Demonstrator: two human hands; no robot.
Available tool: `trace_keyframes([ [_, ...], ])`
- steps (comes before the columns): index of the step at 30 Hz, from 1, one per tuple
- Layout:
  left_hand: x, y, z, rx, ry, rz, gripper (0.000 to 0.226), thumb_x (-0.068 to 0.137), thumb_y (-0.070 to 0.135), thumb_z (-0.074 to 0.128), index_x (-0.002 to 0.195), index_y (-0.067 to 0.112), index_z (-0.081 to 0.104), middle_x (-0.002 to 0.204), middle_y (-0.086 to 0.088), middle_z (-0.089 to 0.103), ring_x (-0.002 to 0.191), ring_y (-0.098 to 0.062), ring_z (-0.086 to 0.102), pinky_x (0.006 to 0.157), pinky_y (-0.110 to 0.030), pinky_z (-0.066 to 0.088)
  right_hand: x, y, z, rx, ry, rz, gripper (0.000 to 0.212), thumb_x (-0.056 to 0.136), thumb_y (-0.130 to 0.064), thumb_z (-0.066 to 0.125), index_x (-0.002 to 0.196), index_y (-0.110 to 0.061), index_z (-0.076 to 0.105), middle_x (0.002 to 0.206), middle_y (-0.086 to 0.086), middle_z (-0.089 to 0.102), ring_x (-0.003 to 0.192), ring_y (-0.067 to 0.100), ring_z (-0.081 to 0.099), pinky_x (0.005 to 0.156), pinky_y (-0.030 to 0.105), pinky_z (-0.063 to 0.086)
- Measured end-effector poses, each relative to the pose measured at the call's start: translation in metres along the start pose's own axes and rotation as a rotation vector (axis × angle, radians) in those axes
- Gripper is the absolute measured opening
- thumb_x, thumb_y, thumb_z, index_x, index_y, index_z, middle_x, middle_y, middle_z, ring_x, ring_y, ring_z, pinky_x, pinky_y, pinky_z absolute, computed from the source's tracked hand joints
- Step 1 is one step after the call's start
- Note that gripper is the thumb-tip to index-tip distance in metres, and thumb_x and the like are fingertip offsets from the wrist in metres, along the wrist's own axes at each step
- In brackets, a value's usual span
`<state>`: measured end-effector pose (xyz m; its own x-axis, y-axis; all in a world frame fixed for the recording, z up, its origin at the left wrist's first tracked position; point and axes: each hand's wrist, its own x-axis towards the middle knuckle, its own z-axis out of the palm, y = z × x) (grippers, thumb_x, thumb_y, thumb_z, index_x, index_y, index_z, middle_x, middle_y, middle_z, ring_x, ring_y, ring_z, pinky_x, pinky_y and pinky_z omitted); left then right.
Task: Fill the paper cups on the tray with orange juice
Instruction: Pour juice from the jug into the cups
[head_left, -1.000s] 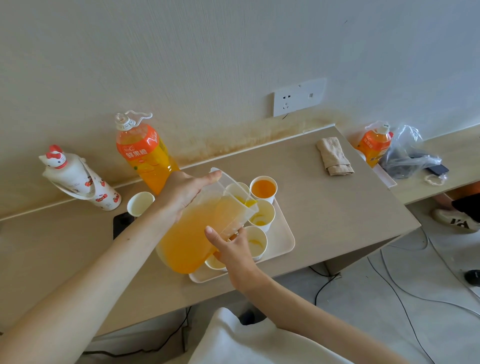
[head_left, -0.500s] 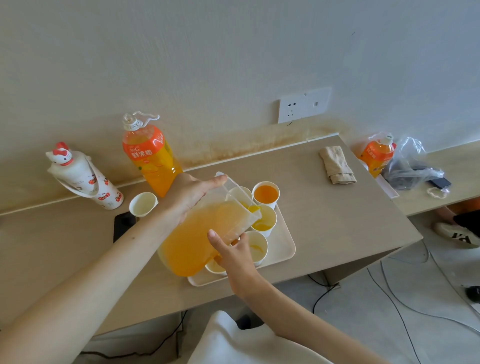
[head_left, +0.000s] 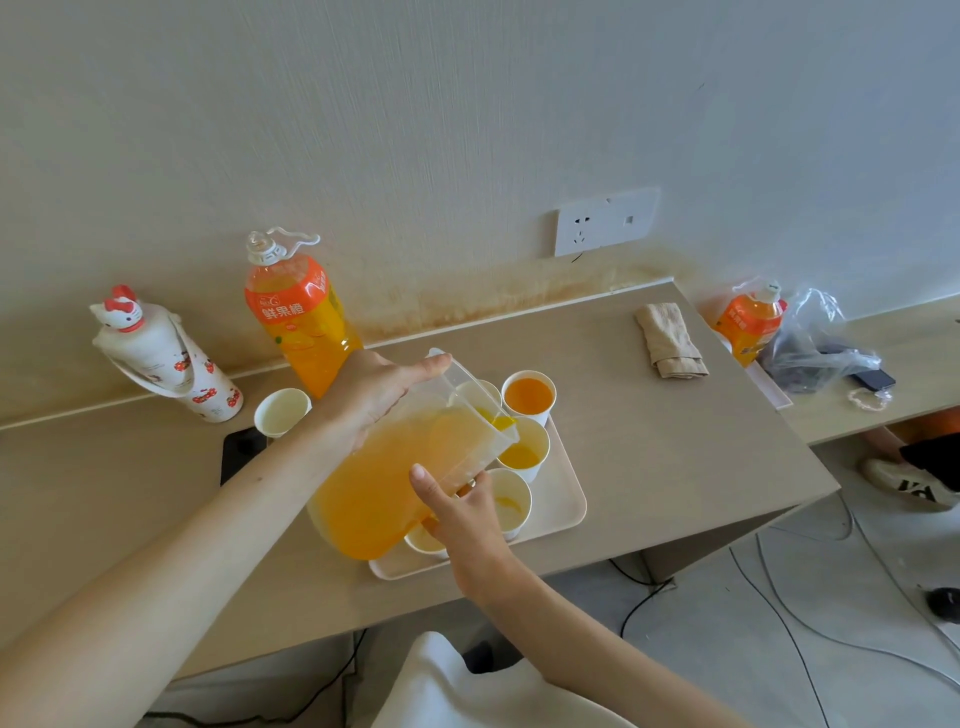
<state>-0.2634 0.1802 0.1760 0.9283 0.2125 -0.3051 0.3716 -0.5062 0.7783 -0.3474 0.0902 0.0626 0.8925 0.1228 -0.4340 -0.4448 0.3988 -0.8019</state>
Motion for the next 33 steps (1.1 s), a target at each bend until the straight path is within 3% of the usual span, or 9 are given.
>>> trace_keyframes([
  [6,-0.0017,-0.001,-0.0011,0.001,-0.001,-0.002,0.063,0.073,0.053,0.075,0.049,0.019,0.029,0.038,0.006,0.028,0.037,-0.011,0.026,0.048,-0.026,0.026,-0.0017,0.0,0.0008,0.003,-0.004,-0.001,0.088,0.057,-0.048,0.079,0.13,-0.027,0.034,0.119,-0.009,0.057,0.106,0.01,0.058,0.085,0.027,0.05],
  [18,-0.0073,0.0041,-0.0007,-0.016,-0.01,0.006,0.058,0.079,0.047,0.073,0.046,0.017,0.035,0.027,0.012,0.033,0.032,-0.006,0.033,0.049,-0.026,0.029,-0.0014,-0.0003,0.0017,-0.001,0.007,0.02,0.092,0.056,-0.049,0.078,0.133,-0.026,0.032,0.119,-0.01,0.056,0.11,0.016,0.056,0.094,0.036,0.048],
  [20,-0.0068,0.0045,-0.0013,-0.028,-0.016,0.005,0.058,0.079,0.046,0.073,0.046,0.017,0.035,0.027,0.012,0.034,0.028,-0.005,0.033,0.048,-0.026,0.028,-0.0013,-0.0007,0.0019,0.006,0.002,0.012,0.092,0.055,-0.049,0.079,0.132,-0.026,0.034,0.119,-0.01,0.057,0.108,0.013,0.057,0.093,0.034,0.048],
  [25,-0.0064,0.0034,-0.0019,-0.016,-0.001,0.004,0.057,0.078,0.047,0.074,0.047,0.018,0.036,0.027,0.012,0.033,0.041,-0.011,0.032,0.047,-0.026,0.028,-0.0016,0.0008,0.0024,0.003,-0.003,0.018,0.092,0.056,-0.049,0.079,0.133,-0.026,0.033,0.12,-0.01,0.056,0.111,0.014,0.056,0.093,0.035,0.047],
  [33,-0.0027,-0.0003,-0.0017,0.011,-0.004,-0.006,0.062,0.074,0.052,0.075,0.049,0.018,0.03,0.034,0.01,0.028,0.036,-0.01,0.027,0.048,-0.027,0.026,0.0001,0.0041,0.0014,0.005,0.005,0.022,0.097,0.055,-0.051,0.079,0.136,-0.024,0.032,0.123,-0.009,0.057,0.111,0.013,0.058,0.091,0.033,0.049],
])
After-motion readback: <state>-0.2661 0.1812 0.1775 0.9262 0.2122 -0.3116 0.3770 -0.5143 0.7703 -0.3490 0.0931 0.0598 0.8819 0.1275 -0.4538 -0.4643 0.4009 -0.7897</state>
